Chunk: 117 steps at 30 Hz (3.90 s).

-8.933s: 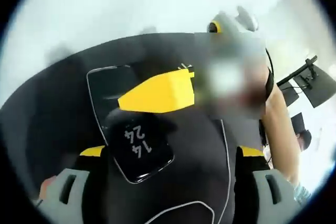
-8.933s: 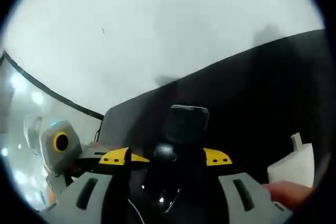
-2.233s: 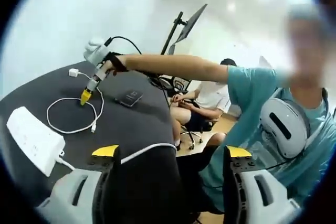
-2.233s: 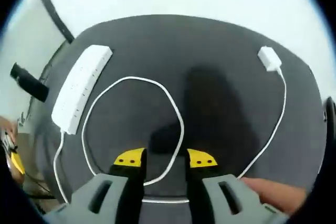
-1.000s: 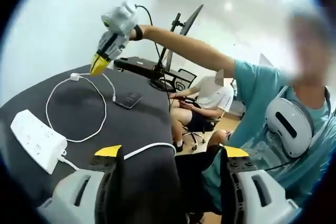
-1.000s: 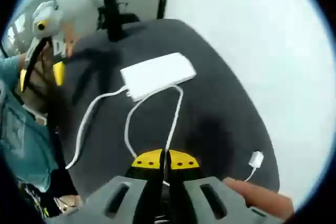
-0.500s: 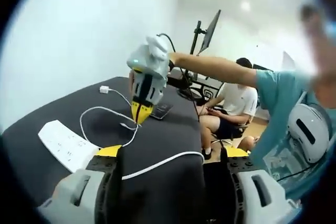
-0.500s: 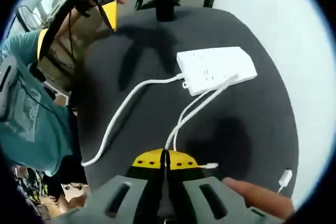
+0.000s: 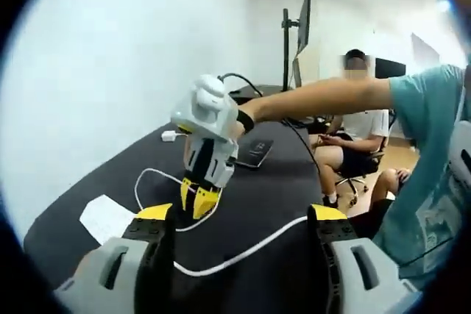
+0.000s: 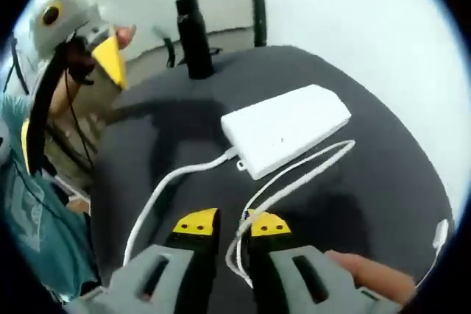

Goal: Connect the charging cable to the phone, plug the charger into the socket, and turn on the power strip switch to charge the phone.

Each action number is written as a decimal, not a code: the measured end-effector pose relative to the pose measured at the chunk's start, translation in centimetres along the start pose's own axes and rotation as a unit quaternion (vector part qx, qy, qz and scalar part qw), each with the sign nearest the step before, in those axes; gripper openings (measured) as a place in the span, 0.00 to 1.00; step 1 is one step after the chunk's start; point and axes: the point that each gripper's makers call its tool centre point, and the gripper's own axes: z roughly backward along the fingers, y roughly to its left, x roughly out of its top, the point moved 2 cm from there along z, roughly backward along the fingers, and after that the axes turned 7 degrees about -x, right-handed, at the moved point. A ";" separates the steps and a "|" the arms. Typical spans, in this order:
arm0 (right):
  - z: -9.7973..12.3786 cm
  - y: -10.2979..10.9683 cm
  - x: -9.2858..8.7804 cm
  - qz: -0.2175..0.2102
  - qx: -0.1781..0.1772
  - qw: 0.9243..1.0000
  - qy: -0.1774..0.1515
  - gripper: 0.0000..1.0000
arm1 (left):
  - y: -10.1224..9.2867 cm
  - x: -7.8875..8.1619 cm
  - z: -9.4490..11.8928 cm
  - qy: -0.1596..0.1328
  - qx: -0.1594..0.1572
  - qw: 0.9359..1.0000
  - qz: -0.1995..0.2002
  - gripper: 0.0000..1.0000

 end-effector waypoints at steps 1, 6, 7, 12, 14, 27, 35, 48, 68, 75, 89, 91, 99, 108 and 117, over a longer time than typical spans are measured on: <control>0.2 -0.3 0.0 0.000 -0.003 1.000 -0.004 0.16 | 0.2 0.2 -0.3 -0.002 0.004 1.000 0.001 0.67; 1.5 -1.0 0.3 -0.025 0.008 0.999 -0.028 0.17 | -0.2 1.4 -1.9 -0.008 -0.006 1.000 -0.005 0.66; 1.8 -1.2 0.4 -0.033 0.008 0.999 -0.033 0.17 | -0.3 1.5 -2.1 -0.005 -0.008 1.000 -0.010 0.66; 3.3 -3.2 -0.5 -0.043 -0.010 0.998 -0.037 0.17 | -0.3 2.3 -3.3 -0.010 -0.019 1.000 -0.008 0.66; 4.0 -3.5 -0.4 -0.058 -0.008 0.997 -0.054 0.18 | -0.4 2.5 -3.6 -0.012 -0.022 1.000 -0.006 0.66; 3.2 -4.4 -0.3 -0.094 0.010 0.992 -0.081 0.02 | 0.6 4.0 -6.8 0.036 -0.005 0.997 -0.061 0.52; 1.6 -4.5 1.3 -0.094 -0.008 0.995 0.034 0.02 | 0.1 1.6 -8.3 0.039 -0.015 0.998 -0.037 0.54; 2.3 -4.4 0.5 -0.065 -0.019 0.995 0.074 0.02 | 2.3 1.1 -6.7 0.008 0.028 0.997 -0.076 0.40; 10.0 2.6 -1.3 0.183 0.046 0.975 0.118 0.02 | 7.2 2.8 -7.4 0.100 -0.182 0.969 -0.130 0.42; 10.8 2.0 -2.1 0.190 0.039 0.970 0.146 0.02 | 8.0 3.1 -8.6 0.136 -0.134 0.969 -0.160 0.11; 9.9 0.5 -0.1 -0.016 0.027 0.999 -0.031 0.30 | 7.2 2.8 -5.2 0.171 -0.133 0.963 -0.159 0.01; 10.6 -1.0 0.3 -0.042 0.006 0.994 -0.105 0.28 | 7.2 2.5 -4.7 0.180 -0.131 0.962 -0.156 0.01; 11.6 -5.9 -3.1 -0.584 0.074 0.761 -0.273 0.26 | 5.7 3.2 -3.2 0.194 -0.132 0.955 -0.181 0.01; 6.2 -4.2 -4.9 -0.663 0.121 0.725 -0.141 0.20 | 3.2 5.3 -2.1 0.197 -0.133 0.945 -0.226 0.01; 3.0 -2.8 -3.8 -0.699 0.167 0.678 -0.156 0.19 | 2.2 5.4 -2.3 0.195 -0.130 0.943 -0.235 0.01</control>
